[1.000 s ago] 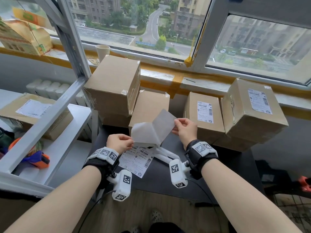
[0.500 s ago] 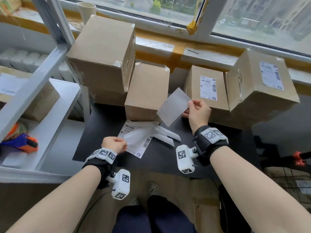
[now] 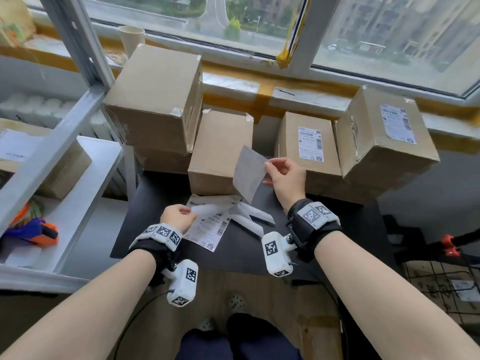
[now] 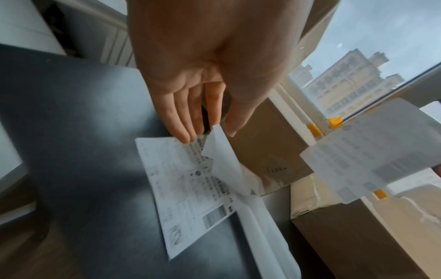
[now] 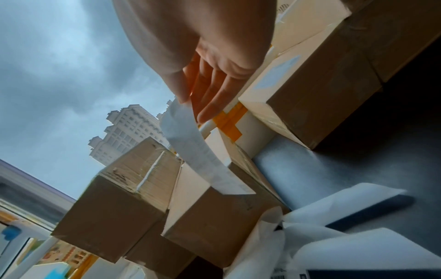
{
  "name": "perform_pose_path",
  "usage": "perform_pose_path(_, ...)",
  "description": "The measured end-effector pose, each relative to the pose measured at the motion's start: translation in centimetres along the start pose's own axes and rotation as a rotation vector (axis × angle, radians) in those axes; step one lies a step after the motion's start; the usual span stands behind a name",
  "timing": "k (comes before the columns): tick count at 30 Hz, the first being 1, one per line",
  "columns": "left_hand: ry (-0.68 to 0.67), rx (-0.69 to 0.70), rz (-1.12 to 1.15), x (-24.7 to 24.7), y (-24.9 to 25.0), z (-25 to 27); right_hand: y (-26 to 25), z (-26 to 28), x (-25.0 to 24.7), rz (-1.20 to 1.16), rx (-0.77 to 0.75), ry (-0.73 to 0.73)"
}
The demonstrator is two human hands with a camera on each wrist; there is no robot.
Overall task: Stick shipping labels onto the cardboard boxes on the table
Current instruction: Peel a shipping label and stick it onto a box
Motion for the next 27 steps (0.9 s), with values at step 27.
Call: perform_pose_path(27,-0.171,0.261,0.356,-3.1,17.1,4.9,-5.2,0.3,1.7,0.040,-0.155,-0.246)
Point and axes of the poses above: each hand's wrist, its own z-axis away from the middle knuckle, its own x-axis out of the palm, y = z × x, the point moved 6 cm from there along -z, towards the middle knuckle, and after that the axes turned 2 degrees about -x, right-handed, at the moved point
